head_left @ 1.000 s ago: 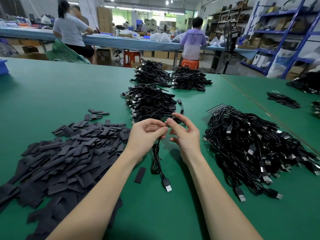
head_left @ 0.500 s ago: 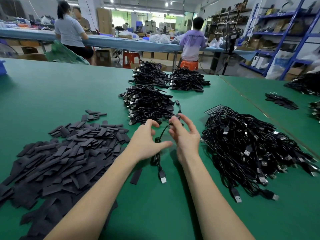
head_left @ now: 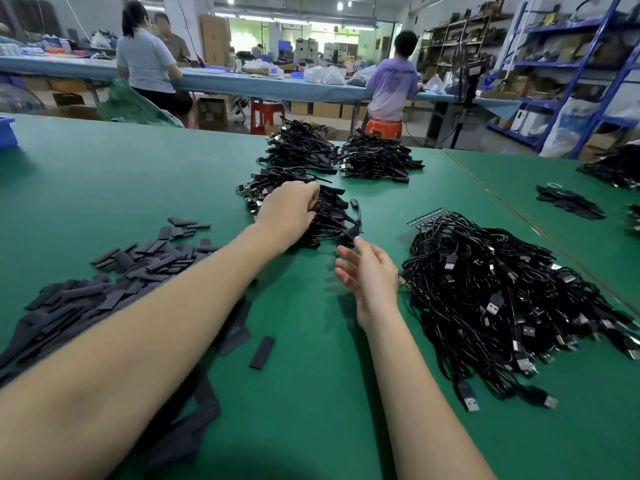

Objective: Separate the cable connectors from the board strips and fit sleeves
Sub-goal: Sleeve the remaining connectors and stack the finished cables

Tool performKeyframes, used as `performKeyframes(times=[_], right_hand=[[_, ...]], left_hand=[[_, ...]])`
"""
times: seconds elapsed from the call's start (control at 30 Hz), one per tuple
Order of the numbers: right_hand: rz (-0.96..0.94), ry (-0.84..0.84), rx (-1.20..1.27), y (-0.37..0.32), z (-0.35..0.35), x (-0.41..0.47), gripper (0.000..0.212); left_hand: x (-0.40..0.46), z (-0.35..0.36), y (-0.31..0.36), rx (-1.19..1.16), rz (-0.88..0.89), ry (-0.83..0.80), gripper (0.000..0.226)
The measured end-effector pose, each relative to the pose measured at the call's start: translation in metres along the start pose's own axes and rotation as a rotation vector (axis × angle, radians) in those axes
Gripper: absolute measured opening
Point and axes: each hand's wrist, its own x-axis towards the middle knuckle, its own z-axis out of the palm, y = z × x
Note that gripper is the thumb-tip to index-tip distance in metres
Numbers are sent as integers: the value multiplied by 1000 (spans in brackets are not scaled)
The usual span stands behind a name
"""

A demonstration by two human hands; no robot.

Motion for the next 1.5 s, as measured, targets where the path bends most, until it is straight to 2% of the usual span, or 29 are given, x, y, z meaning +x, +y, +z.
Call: performKeyframes(times=[0.1, 0.2, 0.27, 0.33, 0.4, 0.53, 0.63, 0.7, 0.77, 0.93, 1.03, 1.13, 1.2, 1.3, 1.33, 1.4, 1.47, 1.5], right_hand=[[13, -22, -146, 1, 0, -2, 17], [-20, -56, -338, 1, -1, -1, 18], [-108, -93, -634, -4, -5, 0, 15], [-227, -123, -1039, -13, -10, 1, 13], [-293, -62, -1372, -29, -14, 0, 14], [-322, 60, -1634, -60, -23, -2, 21], [-163, 43, -1770, -69, -28, -6, 36], [-52, 17, -1751, -67, -34, -6, 38], [-17, 15, -1677, -66, -39, -7, 36], [-129, 46, -1464, -74, -45, -2, 33], [-163, -34, -1180, -80, -47, 0, 34], [-78, -162, -781, -80, -45, -2, 29], [-43, -215, -579, -77, -41, -2, 25], [-52, -272, -398, -71, -34, -1, 20], [-59, -290, -354, -69, -32, -1, 19], [-57, -322, -310, -64, -29, -1, 15], [-31, -335, -423, -60, -28, 0, 15], [-9, -341, -536, -57, -27, 0, 25]], left_hand=[[6, 20, -13, 209, 41, -186, 15], [-1, 31, -18, 236, 31, -148, 22], [-9, 32, -14, 171, 17, -81, 23], [-23, 29, -5, 34, -36, -9, 20], [-43, 28, 8, -127, -86, 40, 16], [-81, 31, 31, -364, -158, 15, 9], [-93, 33, 36, -415, -179, -73, 5], [-95, 31, 36, -430, -178, -95, 3], [-95, 28, 35, -462, -183, -93, 3], [-94, 20, 31, -536, -240, -61, 7], [-95, 19, 31, -583, -271, -77, 6], [-94, 17, 33, -649, -294, -95, 6], [-92, 16, 37, -771, -330, -123, 7], [-90, 13, 48, -1243, -453, -230, 9], [-90, 12, 51, -1367, -478, -239, 12], [-89, 11, 54, -1472, -497, -210, 12], [-88, 10, 53, -1442, -480, -155, 7], [-88, 10, 52, -1379, -459, -123, 6]])
